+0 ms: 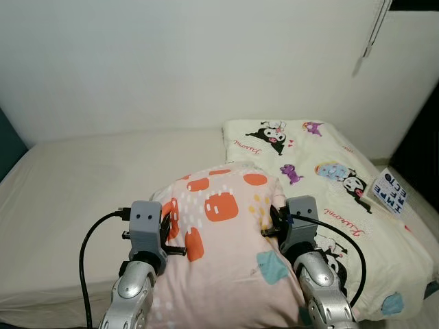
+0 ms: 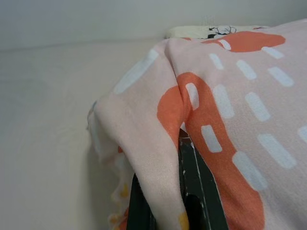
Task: Clean up the room
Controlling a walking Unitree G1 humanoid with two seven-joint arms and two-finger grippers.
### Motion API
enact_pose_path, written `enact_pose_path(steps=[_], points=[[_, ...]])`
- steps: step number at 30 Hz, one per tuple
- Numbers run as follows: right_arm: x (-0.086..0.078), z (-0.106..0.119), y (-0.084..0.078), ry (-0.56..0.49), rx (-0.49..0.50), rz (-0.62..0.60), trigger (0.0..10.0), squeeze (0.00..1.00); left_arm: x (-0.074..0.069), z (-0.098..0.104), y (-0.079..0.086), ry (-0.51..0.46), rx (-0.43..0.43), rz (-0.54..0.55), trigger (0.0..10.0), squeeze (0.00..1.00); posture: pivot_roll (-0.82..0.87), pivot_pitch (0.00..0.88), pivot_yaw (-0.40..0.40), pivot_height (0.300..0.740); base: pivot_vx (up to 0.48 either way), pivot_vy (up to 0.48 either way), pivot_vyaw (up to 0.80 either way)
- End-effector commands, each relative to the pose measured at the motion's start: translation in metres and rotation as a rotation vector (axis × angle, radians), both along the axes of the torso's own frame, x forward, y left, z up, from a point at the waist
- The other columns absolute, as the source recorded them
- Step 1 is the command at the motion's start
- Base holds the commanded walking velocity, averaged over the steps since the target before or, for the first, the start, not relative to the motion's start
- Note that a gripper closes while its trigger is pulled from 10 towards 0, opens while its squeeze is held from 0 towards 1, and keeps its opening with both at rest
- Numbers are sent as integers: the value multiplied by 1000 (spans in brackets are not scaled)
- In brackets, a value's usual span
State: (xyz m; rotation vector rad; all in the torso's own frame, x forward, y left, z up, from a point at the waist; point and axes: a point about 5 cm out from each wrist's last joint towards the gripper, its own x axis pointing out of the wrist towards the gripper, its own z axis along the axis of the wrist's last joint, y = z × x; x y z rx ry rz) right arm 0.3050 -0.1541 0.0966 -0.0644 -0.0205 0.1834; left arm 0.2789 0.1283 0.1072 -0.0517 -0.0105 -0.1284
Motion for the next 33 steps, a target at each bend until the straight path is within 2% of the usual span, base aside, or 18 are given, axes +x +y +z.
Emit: enact_pose_path(steps=[1, 25, 33], points=[[0, 6, 7, -46, 11, 22, 10000, 0, 2, 5, -2, -23, 13, -14, 10000, 0, -15, 81, -20, 740, 0, 0, 0], [-2, 5, 4, -46, 39, -4, 10000, 0, 3, 5, -4, -11, -20, -43, 10000, 0, -17, 89, -17, 740, 0, 0, 0], [0, 6, 3, -45, 38, 1, 10000, 0, 3, 6, -5, -15, -34, -42, 10000, 0, -18, 91, -28, 740, 0, 353, 0]])
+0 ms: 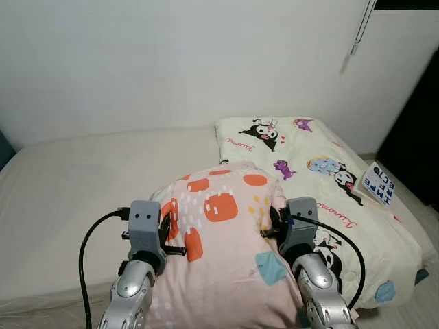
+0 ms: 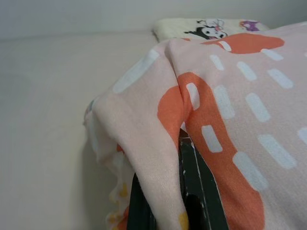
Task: Clean up the room
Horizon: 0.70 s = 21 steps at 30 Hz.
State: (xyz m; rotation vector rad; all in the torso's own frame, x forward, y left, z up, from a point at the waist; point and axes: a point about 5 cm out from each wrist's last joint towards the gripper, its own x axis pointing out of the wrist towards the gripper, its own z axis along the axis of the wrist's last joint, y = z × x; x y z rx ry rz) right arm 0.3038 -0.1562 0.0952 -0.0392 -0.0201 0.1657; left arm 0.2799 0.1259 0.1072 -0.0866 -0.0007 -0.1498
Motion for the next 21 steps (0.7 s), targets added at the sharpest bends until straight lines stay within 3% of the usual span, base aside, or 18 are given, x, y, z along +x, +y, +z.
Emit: enact_pose_path(steps=[1, 21], points=[[1, 8, 5, -48, 11, 19, 10000, 0, 2, 6, -2, -27, -2, -18, 10000, 0, -18, 89, -28, 740, 0, 390, 0], [1, 7, 6, -46, 15, 21, 10000, 0, 2, 7, -2, -30, -2, -18, 10000, 0, -16, 89, -26, 740, 0, 399, 0]])
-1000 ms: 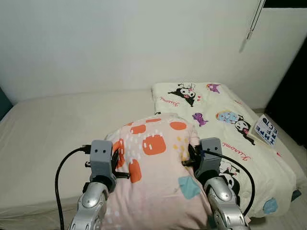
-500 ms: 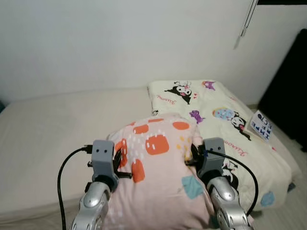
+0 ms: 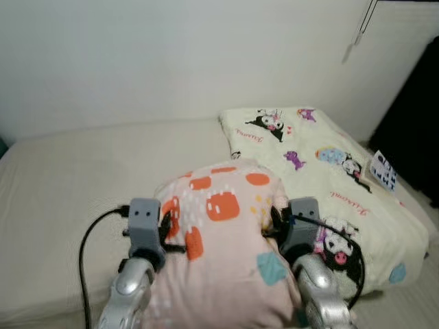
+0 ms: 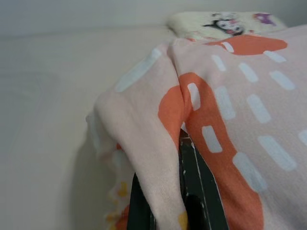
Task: Clean up the room
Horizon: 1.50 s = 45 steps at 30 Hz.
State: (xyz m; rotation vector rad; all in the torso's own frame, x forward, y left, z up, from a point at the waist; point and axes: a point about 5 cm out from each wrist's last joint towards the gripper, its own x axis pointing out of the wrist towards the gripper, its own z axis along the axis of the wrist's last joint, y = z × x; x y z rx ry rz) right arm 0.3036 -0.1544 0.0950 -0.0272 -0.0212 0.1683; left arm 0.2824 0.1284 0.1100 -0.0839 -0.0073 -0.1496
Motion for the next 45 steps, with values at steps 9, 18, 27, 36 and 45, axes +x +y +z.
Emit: enact_pose_path(steps=[9, 18, 27, 36, 45], points=[[2, 7, 5, -45, 4, 22, 10000, 0, 0, 4, -3, -22, -5, -16, 10000, 0, -14, 84, -25, 740, 0, 404, 0], [2, 7, 6, -47, 4, 23, 10000, 0, -1, 5, -3, -23, -4, -20, 10000, 0, -13, 80, -22, 740, 0, 404, 0], [1, 7, 7, -48, 8, 21, 10000, 0, -1, 5, -3, -23, -1, -25, 10000, 0, -9, 77, -19, 740, 0, 405, 0], [2, 7, 6, -49, 10, 19, 10000, 0, -1, 8, -2, -33, -4, -28, 10000, 0, -5, 82, -17, 740, 0, -51, 0], [1, 7, 6, -49, 13, 15, 10000, 0, -3, 10, -3, -42, 9, -28, 10000, 0, -5, 85, -15, 740, 0, -480, 0]])
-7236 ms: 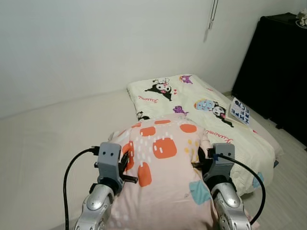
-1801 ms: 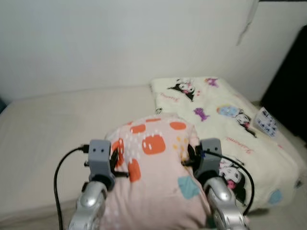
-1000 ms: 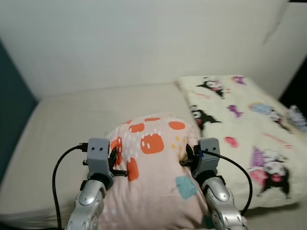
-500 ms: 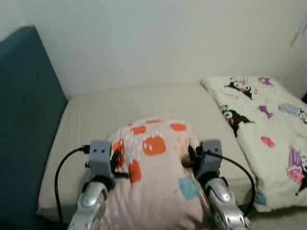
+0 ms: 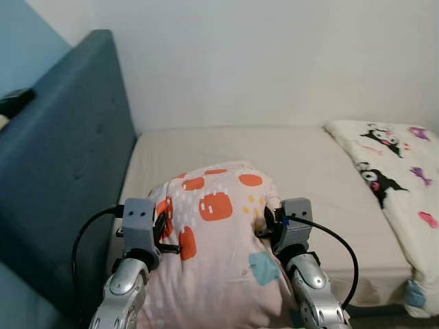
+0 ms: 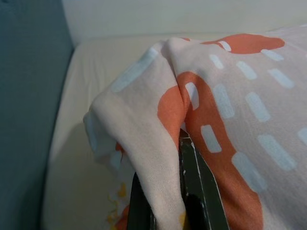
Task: Clean up the room
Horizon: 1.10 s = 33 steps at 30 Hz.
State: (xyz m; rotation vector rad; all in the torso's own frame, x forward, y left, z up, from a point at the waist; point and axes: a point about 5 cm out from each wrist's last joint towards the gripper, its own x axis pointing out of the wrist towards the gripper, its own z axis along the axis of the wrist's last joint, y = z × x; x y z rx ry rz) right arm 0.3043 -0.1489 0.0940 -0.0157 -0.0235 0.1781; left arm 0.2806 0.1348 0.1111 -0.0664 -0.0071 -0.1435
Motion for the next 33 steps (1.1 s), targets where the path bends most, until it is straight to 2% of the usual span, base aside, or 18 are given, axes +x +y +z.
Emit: enact_pose_path(steps=[1, 3, 8, 17, 21, 33], points=[[1, 7, 1, -48, 2, 5, 10000, 0, -1, 8, -9, -41, -9, -35, 10000, 0, -5, 85, -15, 740, 0, -480, 0], [1, 7, 1, -47, 2, 5, 10000, 0, -1, 9, -10, -43, -9, -33, 10000, 0, -5, 87, -14, 740, 0, -480, 0], [1, 7, 0, -48, 3, 4, 10000, 0, 0, 8, -11, -40, -25, -35, 10000, 0, -4, 86, -14, 740, 0, 0, 0], [2, 8, 0, -47, 12, -1, 10000, 0, -1, 7, -13, -46, -1, -40, 10000, 0, -2, 85, -13, 740, 0, 0, 0], [3, 9, 0, -55, -18, 0, 10000, 0, 0, 8, -13, -50, 3, -37, 10000, 0, -3, 86, -12, 740, 0, 0, 0], [5, 11, -2, -61, -35, -12, 10000, 0, 1, 8, -13, -52, 6, -38, 10000, 0, -5, 87, -10, 740, 0, 0, 800]])
